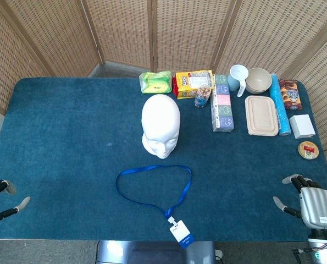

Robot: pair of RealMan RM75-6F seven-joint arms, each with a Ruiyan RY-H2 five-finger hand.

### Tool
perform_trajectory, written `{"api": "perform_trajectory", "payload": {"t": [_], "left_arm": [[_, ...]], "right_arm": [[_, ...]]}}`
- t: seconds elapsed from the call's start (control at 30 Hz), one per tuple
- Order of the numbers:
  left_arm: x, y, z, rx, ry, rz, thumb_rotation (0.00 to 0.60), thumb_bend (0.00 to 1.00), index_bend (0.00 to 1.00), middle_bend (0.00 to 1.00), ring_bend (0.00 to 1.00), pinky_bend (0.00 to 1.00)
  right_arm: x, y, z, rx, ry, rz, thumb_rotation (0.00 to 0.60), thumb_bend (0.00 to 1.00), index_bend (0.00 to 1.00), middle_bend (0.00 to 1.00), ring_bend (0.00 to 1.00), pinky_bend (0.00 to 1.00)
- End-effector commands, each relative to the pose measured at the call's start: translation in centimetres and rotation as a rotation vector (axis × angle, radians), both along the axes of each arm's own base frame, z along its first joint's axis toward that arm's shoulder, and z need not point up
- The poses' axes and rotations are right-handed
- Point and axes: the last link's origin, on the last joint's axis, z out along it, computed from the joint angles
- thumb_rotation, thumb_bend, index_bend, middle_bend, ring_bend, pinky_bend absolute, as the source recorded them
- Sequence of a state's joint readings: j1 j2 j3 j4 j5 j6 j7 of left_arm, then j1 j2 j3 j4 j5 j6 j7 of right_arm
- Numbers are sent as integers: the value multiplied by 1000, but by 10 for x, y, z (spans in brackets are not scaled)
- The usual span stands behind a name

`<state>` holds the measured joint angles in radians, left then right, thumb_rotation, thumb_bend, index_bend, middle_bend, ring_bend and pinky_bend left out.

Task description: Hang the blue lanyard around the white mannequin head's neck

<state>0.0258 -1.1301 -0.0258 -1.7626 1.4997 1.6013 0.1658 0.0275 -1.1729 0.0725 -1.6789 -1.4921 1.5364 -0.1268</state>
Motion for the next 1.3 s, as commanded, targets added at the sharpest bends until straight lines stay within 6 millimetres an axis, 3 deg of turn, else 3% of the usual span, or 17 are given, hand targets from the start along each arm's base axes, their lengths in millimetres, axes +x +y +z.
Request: {"api": "perform_trajectory", "payload": {"t": [0.03, 0.63, 0.93, 1.3], "left_arm": [[0, 1, 0, -1, 0, 2, 418, 181, 580, 576, 487, 322], [1, 11, -2, -9, -19, -7, 420, 180, 580, 576, 487, 323], [9, 21, -9, -51, -38, -28, 417, 180, 580, 576, 487, 323], [18, 45, -17, -83, -11, -51, 419, 180, 580, 576, 487, 323]], "right_arm": [[1, -1, -1, 4, -4, -1, 452, 258, 413, 398, 421, 464], [17, -15, -9, 36, -69, 46, 448, 258, 413, 402, 436, 481], [40, -42, -25, 51, -61, 48, 446, 256, 408, 520, 686, 747], [70, -82, -67, 91, 4, 16, 450, 250, 408, 722, 962, 969]]}}
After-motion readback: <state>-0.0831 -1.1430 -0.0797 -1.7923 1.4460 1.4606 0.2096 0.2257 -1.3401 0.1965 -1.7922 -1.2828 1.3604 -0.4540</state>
